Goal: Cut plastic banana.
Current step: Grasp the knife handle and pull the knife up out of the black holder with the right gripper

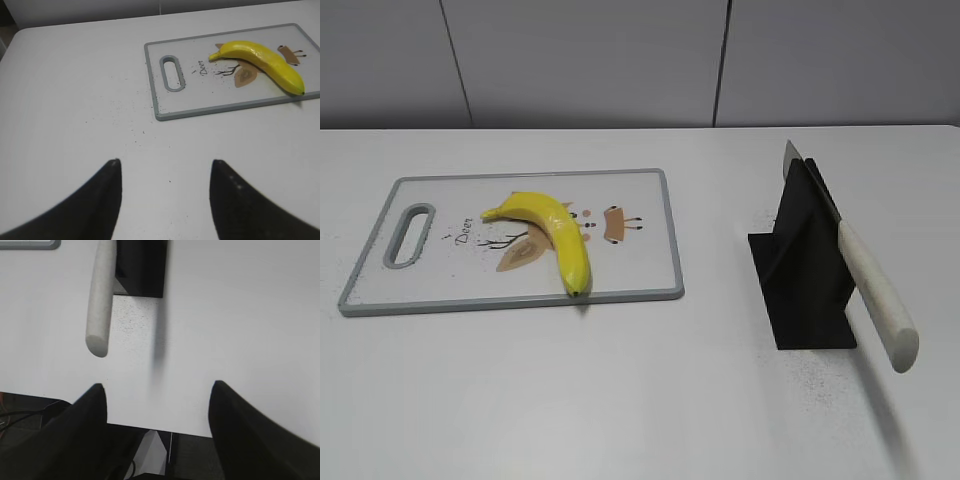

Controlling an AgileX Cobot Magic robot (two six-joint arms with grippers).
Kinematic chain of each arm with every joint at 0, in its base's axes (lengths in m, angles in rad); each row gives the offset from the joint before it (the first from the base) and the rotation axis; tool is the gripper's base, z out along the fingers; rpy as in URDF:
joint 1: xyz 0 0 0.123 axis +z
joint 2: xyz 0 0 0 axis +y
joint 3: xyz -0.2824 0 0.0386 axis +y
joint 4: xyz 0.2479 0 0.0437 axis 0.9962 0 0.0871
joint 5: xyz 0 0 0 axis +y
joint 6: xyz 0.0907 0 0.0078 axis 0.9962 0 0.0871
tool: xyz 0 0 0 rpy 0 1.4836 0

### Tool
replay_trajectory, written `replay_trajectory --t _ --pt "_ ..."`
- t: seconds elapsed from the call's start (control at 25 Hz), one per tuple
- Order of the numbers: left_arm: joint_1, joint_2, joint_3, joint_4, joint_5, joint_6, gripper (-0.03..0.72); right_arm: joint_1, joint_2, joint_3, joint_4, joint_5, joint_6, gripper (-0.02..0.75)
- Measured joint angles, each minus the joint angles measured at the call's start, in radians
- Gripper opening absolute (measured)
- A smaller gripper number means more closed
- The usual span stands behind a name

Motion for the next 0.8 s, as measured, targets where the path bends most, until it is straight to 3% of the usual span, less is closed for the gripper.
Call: replay_trajectory --t 0.32,0.8 --pt "0.0 0.0 0.0 0.0 0.0 0.0 0.544 0.153 0.309 -0.169 0.005 -0.019 0.051 0.512" --pt "0.0 0.0 0.0 0.0 0.0 0.0 0.544 0.157 0.674 -0.239 0.005 -0.066 0.075 0.512"
